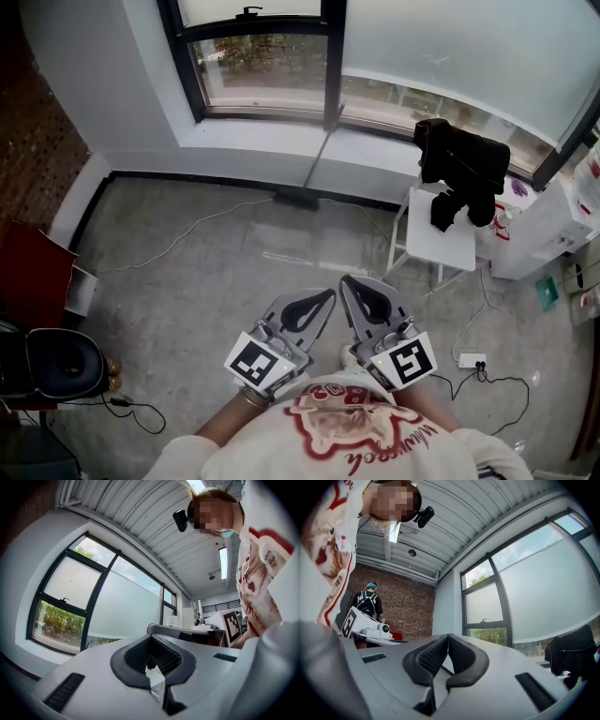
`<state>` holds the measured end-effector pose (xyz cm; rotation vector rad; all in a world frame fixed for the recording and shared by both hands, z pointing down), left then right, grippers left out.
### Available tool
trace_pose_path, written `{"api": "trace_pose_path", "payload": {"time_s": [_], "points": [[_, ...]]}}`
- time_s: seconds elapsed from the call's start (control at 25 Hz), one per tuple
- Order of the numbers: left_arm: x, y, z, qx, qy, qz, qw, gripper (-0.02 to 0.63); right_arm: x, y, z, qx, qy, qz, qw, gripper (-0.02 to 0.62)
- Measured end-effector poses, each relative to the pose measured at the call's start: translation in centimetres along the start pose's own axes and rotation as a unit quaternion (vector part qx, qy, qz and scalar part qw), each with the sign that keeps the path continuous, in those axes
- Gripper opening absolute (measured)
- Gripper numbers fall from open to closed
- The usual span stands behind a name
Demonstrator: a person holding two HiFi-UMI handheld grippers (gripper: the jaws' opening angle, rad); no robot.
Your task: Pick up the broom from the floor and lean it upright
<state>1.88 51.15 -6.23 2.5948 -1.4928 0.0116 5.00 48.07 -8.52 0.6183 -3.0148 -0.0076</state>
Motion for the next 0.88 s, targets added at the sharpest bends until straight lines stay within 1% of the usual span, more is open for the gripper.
{"api": "trace_pose_path", "payload": {"time_s": [0.24,0.56,0.88], "points": [[-1.1,-0.1,-0.5,-0.006,0.005,-0.009,0.9999,0.017,0.1,1.2,-0.6,0.01,0.004,-0.004,1.0,0.025],[-2.2,-0.2,-0.8,-0.006,-0.002,-0.016,0.9999,0.017,0.0,2.7,-0.7,0.004,0.004,-0.009,1.0,0.025],[-3.0,0.3,-0.6,-0.009,-0.005,-0.014,0.9999,0.017,0.7,3.4,-0.5,-0.002,0.008,-0.007,1.0,0.025]]}}
Point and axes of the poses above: the fingertips, and each gripper's own axes: x forward along the fingers, y to its left, z out of its top, the point moved 2 cm from there along -x, backward along the fingers, and after that the axes turned 14 degrees about y, right-handed, at the moved point
